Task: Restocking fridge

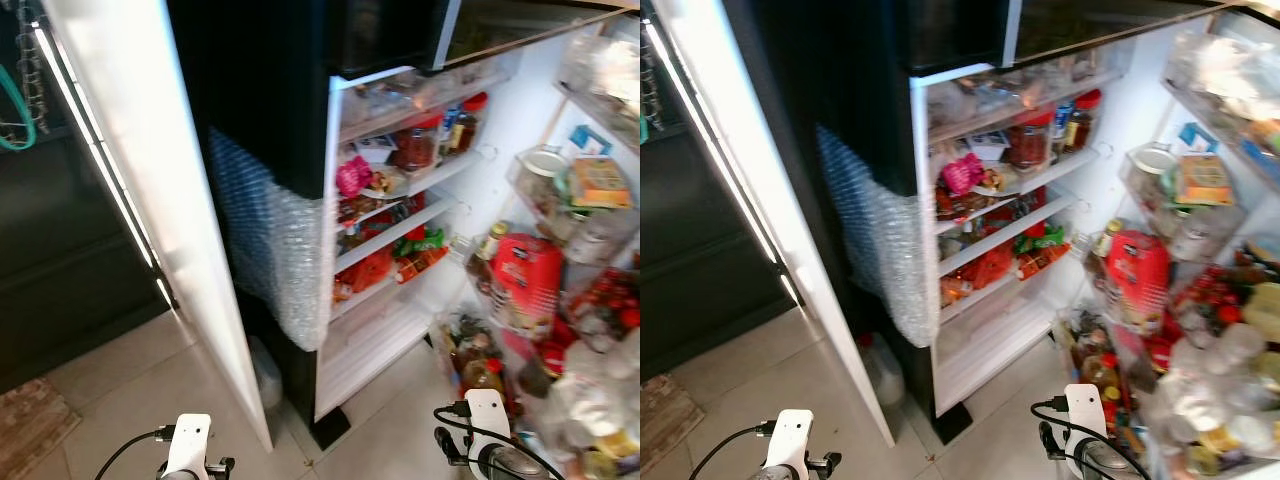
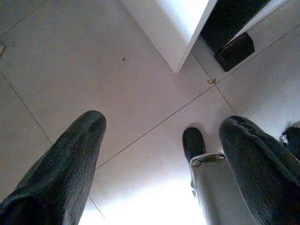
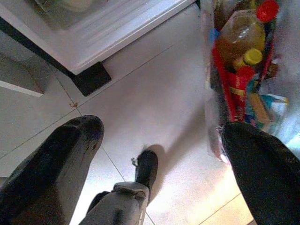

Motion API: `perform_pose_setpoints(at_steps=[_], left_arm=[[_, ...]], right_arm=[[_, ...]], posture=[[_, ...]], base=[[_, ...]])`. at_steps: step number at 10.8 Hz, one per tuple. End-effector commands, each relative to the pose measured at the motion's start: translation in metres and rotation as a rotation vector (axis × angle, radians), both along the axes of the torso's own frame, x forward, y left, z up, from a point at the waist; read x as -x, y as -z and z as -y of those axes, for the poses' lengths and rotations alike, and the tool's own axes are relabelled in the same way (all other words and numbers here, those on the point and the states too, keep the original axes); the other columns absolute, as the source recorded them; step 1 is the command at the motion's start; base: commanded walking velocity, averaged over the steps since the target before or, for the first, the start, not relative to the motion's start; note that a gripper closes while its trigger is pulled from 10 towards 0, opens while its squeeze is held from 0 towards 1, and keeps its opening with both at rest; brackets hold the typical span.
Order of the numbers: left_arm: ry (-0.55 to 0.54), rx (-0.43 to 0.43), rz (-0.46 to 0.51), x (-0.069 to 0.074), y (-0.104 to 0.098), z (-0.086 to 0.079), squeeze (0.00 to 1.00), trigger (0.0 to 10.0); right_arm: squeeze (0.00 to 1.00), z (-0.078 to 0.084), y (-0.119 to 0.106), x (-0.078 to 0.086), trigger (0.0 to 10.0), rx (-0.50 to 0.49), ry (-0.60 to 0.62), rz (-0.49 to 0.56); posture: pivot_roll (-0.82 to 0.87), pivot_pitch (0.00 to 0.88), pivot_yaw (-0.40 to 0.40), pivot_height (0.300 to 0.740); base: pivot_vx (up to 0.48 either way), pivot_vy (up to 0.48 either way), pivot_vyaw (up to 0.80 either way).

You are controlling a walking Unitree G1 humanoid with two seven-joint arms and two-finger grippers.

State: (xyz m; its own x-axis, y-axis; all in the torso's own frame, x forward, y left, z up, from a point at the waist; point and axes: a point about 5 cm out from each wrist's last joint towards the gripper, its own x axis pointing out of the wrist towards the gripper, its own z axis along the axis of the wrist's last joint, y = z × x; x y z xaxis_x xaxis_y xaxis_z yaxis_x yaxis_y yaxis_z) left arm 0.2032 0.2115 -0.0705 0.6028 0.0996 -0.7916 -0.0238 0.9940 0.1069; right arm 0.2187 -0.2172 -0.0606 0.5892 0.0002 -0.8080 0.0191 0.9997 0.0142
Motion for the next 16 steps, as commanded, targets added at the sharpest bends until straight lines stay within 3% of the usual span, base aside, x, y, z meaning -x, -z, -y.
perform_pose_setpoints(at_steps=[1,16], left_arm=[[0.002,0.005,-0.020,0.0026,0.0019,0.0012,0.00,10.0],[0.021,-0.013,-0.027,0.0027,0.0017,-0.0004,0.00,10.0]], right_arm=[[0.00,0.0027,0.0009,0.0024,10.0,0.004,0.007,-0.012],[0.00,0.0011,0.0017,0.0031,10.0,-0.007,0.008,-0.020]], posture=[[-0.03,0.000,-0.004,0.740],[-0.03,0.000,0.003,0.740]], base=[[0.000,0.000,0.00],[-0.053,0.000,0.00]])
